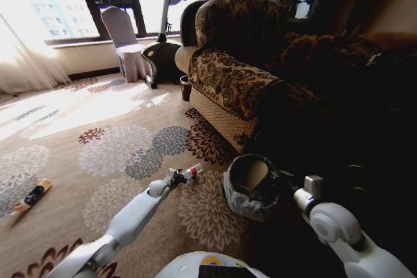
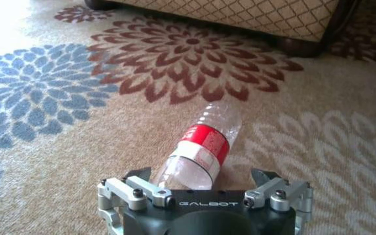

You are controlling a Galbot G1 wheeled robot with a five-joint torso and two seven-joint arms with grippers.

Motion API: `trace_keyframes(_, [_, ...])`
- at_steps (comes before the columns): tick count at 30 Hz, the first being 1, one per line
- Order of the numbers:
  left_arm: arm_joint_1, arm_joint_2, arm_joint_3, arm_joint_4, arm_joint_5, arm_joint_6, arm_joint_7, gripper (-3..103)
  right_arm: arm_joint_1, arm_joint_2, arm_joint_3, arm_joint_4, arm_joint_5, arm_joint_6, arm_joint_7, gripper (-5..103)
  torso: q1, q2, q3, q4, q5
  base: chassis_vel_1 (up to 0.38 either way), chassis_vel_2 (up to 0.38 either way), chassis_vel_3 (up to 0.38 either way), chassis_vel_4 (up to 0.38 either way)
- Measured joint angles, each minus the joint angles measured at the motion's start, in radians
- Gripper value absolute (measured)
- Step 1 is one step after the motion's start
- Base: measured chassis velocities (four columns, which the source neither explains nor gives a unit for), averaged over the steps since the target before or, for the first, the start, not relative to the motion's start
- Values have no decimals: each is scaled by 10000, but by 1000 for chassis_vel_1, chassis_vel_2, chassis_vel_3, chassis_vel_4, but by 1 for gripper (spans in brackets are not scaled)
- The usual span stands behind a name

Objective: Pick up the trash from the ground and place it into the trash bin.

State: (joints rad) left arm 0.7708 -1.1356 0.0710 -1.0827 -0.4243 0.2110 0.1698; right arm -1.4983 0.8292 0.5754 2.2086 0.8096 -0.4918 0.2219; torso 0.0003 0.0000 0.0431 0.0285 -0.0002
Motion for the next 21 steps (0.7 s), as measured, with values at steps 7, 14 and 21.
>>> trace_keyframes(7, [-434, -367, 163, 972, 336, -453, 375, 100, -72, 9, 39, 50, 13, 36, -25, 2, 0, 0, 0, 0, 2, 0, 0, 0, 0])
trace_keyframes(14, [-716, -547, 298, 1292, 352, -522, 434, 100, -117, 71, 45, 52, -39, 106, -105, 2, 0, 0, 0, 0, 2, 0, 0, 0, 0])
trace_keyframes(21, [-751, -487, 363, 1275, 339, -522, 501, 100, -110, 133, 33, -5, -160, 106, -198, 2, 0, 0, 0, 0, 3, 0, 0, 0, 0])
